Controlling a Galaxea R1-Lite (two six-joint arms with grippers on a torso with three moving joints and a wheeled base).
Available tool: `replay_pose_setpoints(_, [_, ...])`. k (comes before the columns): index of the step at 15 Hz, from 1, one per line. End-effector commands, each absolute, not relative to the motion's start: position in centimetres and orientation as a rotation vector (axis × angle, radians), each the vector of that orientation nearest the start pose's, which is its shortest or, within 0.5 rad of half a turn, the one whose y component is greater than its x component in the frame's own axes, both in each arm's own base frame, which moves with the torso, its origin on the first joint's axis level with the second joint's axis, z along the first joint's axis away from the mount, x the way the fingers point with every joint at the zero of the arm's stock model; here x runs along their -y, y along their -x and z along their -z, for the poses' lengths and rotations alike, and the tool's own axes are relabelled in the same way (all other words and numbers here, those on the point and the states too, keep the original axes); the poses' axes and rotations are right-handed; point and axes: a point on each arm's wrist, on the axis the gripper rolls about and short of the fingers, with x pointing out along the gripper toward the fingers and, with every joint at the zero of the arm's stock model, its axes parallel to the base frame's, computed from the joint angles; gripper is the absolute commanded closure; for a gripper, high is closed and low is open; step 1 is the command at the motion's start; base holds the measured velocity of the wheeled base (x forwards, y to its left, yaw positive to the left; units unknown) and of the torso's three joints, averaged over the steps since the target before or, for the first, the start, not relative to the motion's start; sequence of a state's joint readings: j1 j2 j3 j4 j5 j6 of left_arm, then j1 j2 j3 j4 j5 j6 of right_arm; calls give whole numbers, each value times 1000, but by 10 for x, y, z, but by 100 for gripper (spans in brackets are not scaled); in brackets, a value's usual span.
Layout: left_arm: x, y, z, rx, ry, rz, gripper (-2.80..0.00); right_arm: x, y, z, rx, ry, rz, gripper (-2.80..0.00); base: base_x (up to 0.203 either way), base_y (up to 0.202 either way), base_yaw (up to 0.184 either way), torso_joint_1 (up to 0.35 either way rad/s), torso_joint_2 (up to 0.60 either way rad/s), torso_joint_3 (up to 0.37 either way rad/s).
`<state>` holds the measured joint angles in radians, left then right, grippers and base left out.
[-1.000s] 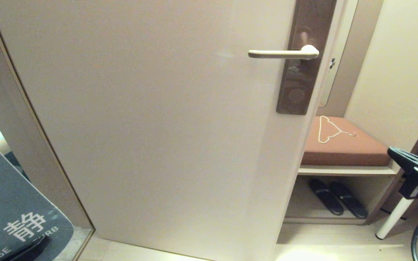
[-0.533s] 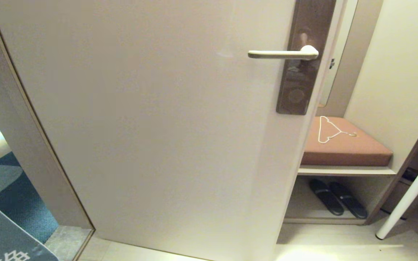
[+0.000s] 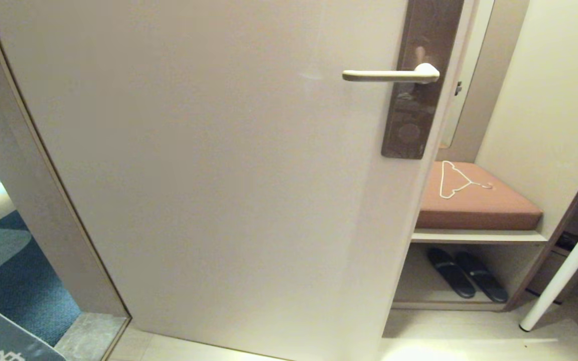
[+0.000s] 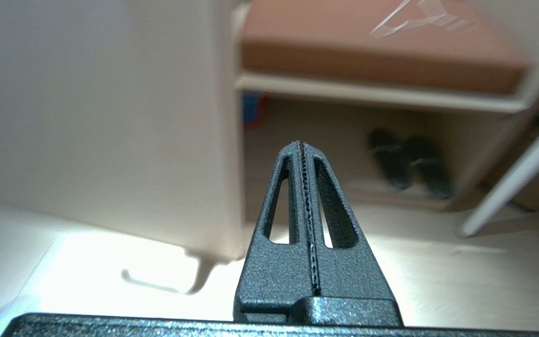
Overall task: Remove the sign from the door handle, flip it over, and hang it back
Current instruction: Hang the sign back with the other side facing out
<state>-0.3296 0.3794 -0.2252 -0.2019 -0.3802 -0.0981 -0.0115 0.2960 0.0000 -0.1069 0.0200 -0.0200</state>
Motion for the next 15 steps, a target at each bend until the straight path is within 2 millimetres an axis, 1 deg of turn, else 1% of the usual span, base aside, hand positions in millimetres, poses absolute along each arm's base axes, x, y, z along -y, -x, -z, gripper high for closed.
replay_pose_setpoints(1, [9, -1, -161, 22, 93, 696, 0, 0, 6, -84, -142, 20, -13, 0, 0, 0, 0, 0, 0, 0])
replay_pose_setpoints(2, [8, 0, -158, 19, 93, 686, 0, 0, 10, -79, -163, 24, -16, 0, 0, 0, 0, 0, 0, 0])
replay_pose_setpoints(3, [7, 2, -156, 15, 89, 672, 0, 0, 13, -78, -169, 28, -19, 0, 0, 0, 0, 0, 0, 0])
replay_pose_setpoints(9, [5, 1, -148, -22, 79, 535, 0, 0, 19, -77, -95, 30, -20, 0, 0, 0, 0, 0, 0, 0])
replay_pose_setpoints(15, [2, -1, -147, -24, 85, 411, 0, 0, 24, -76, -24, 30, -19, 0, 0, 0, 0, 0, 0, 0])
